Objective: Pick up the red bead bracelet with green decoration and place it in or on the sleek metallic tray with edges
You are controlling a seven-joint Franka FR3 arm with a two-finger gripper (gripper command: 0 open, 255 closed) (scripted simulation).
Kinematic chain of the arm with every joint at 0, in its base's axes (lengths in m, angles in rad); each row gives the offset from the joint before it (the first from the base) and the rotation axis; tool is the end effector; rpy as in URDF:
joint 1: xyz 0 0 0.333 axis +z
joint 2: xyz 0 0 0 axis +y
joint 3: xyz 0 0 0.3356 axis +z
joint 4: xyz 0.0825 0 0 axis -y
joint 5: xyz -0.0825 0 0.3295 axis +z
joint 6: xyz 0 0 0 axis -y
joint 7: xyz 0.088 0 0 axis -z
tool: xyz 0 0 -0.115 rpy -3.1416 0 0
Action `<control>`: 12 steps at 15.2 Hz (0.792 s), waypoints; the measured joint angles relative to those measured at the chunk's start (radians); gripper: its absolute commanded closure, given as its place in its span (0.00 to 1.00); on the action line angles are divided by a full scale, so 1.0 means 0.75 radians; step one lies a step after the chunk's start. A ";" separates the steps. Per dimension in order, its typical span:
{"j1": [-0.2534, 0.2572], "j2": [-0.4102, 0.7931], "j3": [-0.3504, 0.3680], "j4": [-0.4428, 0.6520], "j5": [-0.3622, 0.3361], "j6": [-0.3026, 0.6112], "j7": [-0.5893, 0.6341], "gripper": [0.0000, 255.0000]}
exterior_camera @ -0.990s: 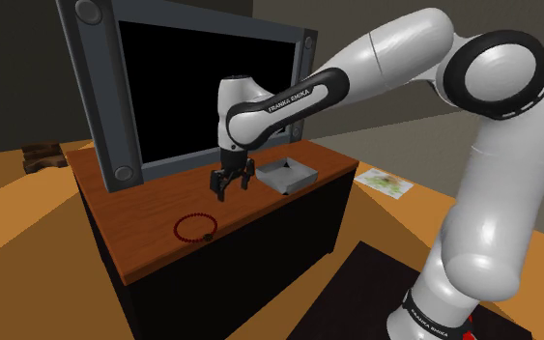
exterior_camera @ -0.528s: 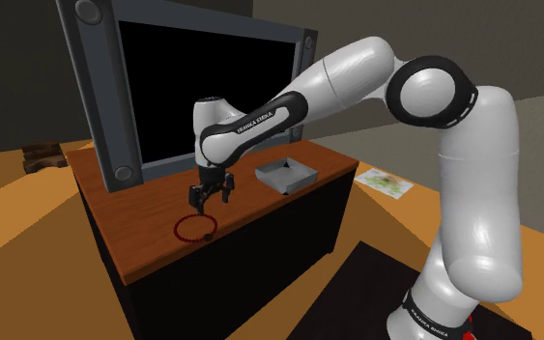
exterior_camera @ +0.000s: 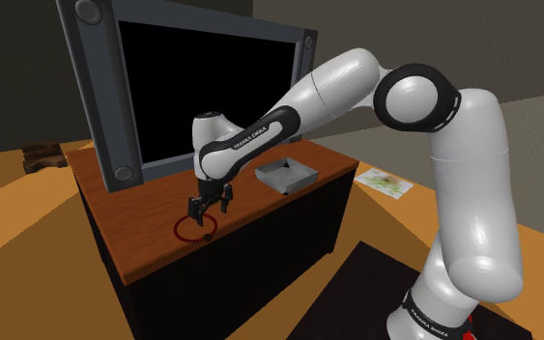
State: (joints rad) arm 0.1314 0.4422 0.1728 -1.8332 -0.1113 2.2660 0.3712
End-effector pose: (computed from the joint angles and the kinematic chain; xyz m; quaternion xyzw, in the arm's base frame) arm 0.5857 0.1693 0.3380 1.0000 -0.0059 0.0014 0.0057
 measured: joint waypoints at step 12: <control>0.005 0.000 0.009 0.014 0.003 0.005 -0.003 1.00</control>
State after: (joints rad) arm 0.1353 0.4421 0.1793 -1.8230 -0.1089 2.2696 0.3686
